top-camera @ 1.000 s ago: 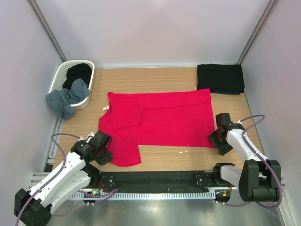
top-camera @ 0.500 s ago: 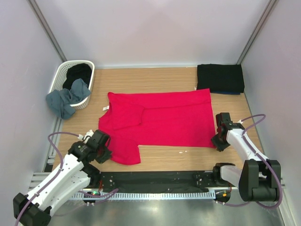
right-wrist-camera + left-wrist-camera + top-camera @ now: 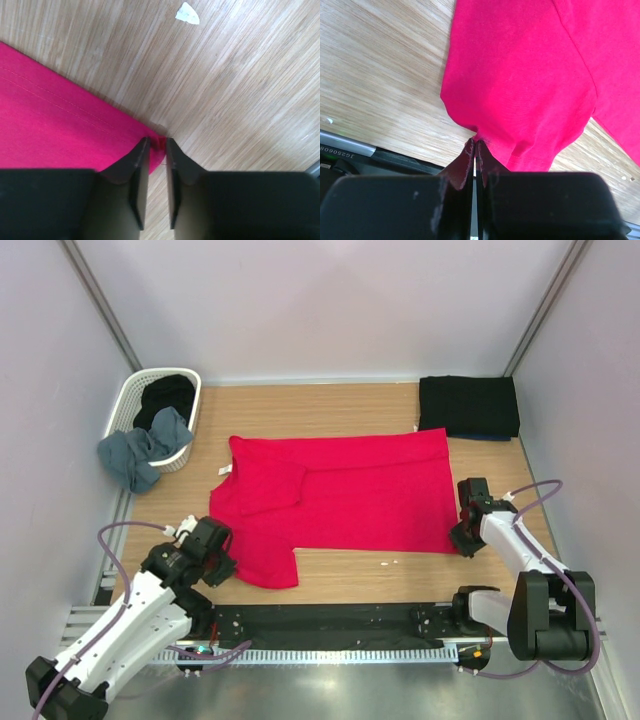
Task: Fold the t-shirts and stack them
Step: Fold the tshirt
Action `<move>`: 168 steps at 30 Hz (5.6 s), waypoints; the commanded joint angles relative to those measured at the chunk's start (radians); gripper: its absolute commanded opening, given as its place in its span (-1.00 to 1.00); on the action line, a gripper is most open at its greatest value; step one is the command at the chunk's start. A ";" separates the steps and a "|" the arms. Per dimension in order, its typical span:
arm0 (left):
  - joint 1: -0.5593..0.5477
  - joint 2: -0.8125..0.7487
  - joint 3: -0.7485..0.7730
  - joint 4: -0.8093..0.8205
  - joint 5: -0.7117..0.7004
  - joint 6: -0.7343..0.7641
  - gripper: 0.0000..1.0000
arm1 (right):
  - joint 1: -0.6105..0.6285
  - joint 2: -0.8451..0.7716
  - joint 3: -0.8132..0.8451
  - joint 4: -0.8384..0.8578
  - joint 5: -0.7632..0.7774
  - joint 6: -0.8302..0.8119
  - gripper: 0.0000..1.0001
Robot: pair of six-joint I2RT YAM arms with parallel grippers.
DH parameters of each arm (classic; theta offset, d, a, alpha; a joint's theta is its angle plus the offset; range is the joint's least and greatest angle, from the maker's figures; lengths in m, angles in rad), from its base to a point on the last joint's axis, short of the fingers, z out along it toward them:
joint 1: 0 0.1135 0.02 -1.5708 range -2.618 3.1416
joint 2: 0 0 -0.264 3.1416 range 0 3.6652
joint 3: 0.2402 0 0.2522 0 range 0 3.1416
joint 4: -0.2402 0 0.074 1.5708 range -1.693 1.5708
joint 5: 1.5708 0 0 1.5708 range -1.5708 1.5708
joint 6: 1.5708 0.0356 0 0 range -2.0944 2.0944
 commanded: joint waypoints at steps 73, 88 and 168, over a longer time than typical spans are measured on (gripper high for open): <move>0.196 0.802 0.846 0.512 -0.152 0.730 -1.00 | -0.058 0.344 0.402 0.332 -0.095 -0.279 -0.98; 0.196 0.943 0.910 0.601 -0.117 0.776 -0.99 | -0.059 0.436 0.422 0.379 -0.092 -0.282 -0.98; 0.246 1.057 0.522 0.805 0.110 0.262 0.59 | 0.142 0.244 0.606 0.151 -0.029 -0.535 0.99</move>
